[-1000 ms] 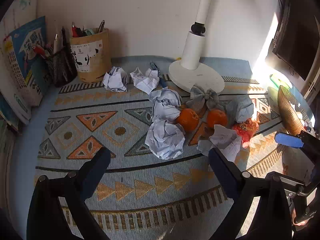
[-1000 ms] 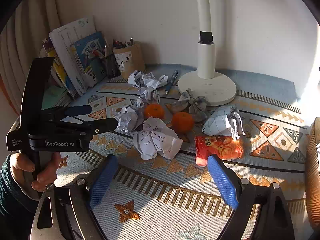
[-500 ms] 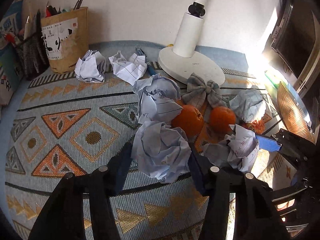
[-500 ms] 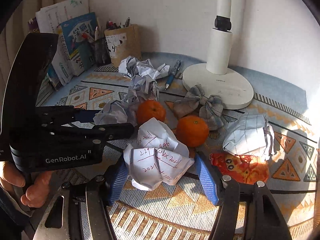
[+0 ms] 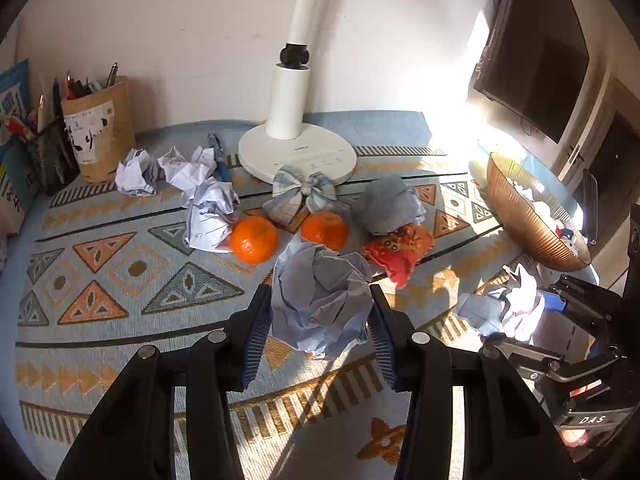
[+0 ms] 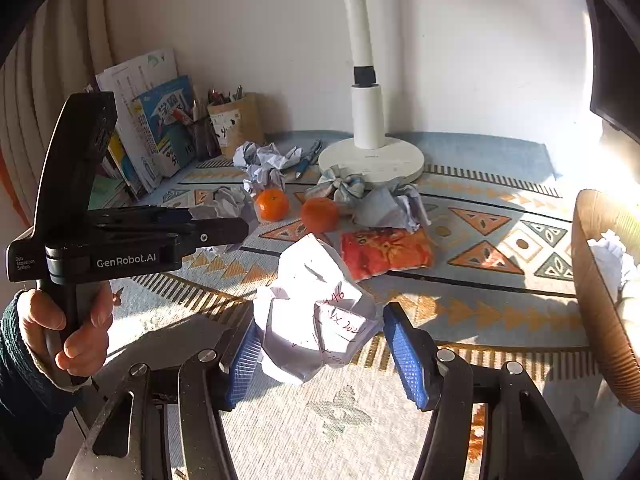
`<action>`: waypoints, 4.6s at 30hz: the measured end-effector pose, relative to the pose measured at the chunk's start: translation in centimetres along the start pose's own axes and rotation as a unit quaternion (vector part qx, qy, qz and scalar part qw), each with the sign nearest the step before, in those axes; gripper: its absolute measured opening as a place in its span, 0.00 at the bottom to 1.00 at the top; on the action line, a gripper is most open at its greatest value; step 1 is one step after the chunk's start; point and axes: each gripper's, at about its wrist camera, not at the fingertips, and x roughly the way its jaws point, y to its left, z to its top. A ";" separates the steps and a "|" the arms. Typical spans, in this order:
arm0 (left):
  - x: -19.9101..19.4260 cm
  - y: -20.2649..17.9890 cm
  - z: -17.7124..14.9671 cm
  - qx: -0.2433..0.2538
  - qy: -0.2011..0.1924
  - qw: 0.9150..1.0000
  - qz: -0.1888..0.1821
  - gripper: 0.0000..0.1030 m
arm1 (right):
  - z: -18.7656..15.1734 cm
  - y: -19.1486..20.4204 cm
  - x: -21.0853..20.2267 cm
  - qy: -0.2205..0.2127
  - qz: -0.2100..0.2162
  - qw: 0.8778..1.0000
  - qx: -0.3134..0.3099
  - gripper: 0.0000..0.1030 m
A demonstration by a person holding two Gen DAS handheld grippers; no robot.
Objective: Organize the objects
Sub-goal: 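Carry both paper balls over the brown bowl and open both tools, then move both tools back over the oranges on the rug, then grasp a mandarin orange with the right tool, then grasp the second mandarin orange with the left tool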
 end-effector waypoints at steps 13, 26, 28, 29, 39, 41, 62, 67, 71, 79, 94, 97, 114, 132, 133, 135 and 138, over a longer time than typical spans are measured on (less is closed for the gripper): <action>3.2 -20.9 6.2 0.128 -0.038 0.986 -0.102 0.43 | -1.0 -22.7 -15.6 -0.128 -0.182 0.944 0.245 0.59; 9.5 -28.6 8.0 0.144 -0.034 0.980 -0.136 0.79 | -0.7 -30.5 -12.4 -0.112 -0.201 0.923 0.309 0.73; 9.3 -28.3 7.8 0.141 -0.043 0.980 -0.136 0.91 | -1.0 -30.5 -12.3 -0.111 -0.195 0.923 0.312 0.73; 9.2 -28.0 7.6 0.141 -0.040 0.980 -0.138 0.91 | -1.2 -30.4 -12.3 -0.109 -0.193 0.924 0.311 0.73; 3.8 -20.4 5.4 0.092 -0.052 0.990 -0.097 0.91 | -0.2 -23.0 -14.2 -0.126 -0.144 0.948 0.254 0.73; 1.8 -17.9 4.9 0.070 -0.071 0.992 -0.078 0.91 | 0.8 -20.1 -14.5 -0.134 -0.130 0.957 0.222 0.73; -1.0 1.9 -5.6 -0.116 -0.074 0.985 0.104 0.91 | 0.0 -0.9 3.0 -0.029 -0.019 0.998 0.049 0.73; -1.5 1.8 -5.9 -0.121 -0.089 0.985 0.089 0.91 | -0.4 -0.9 3.2 -0.032 -0.037 0.998 0.044 0.80; -1.3 2.4 -6.0 -0.133 -0.086 0.984 0.081 0.91 | -0.5 -0.7 3.2 -0.032 -0.047 0.998 0.038 0.82; -1.1 2.9 -5.8 -0.141 -0.071 0.984 0.080 0.91 | -0.4 -0.3 3.6 -0.019 -0.042 0.999 0.025 0.82; 3.6 7.5 1.7 -0.200 0.035 0.978 -0.039 0.82 | 7.7 4.4 9.2 0.035 -0.026 0.993 -0.112 0.64; 6.3 8.4 2.0 -0.218 0.051 0.974 -0.030 0.69 | 8.6 4.2 11.5 0.052 -0.025 0.991 -0.117 0.63; 8.1 7.6 2.0 -0.194 0.036 0.980 -0.016 0.36 | 7.7 3.4 15.1 0.075 -0.023 0.991 -0.111 0.38; 4.5 1.7 -3.6 -0.166 0.067 0.978 -0.103 0.36 | 1.2 0.8 1.4 0.025 -0.027 0.998 -0.054 0.38; 4.5 1.4 -3.6 -0.142 0.066 0.984 -0.086 0.37 | 0.9 0.4 1.3 0.029 -0.026 0.998 -0.048 0.38; 4.3 1.6 -3.2 -0.131 0.064 0.985 -0.093 0.48 | 0.3 -0.4 1.2 0.034 -0.024 0.999 -0.035 0.38; 4.2 2.9 -2.4 -0.143 0.074 0.984 -0.081 0.51 | -0.4 -1.2 1.5 0.042 -0.024 0.999 -0.018 0.38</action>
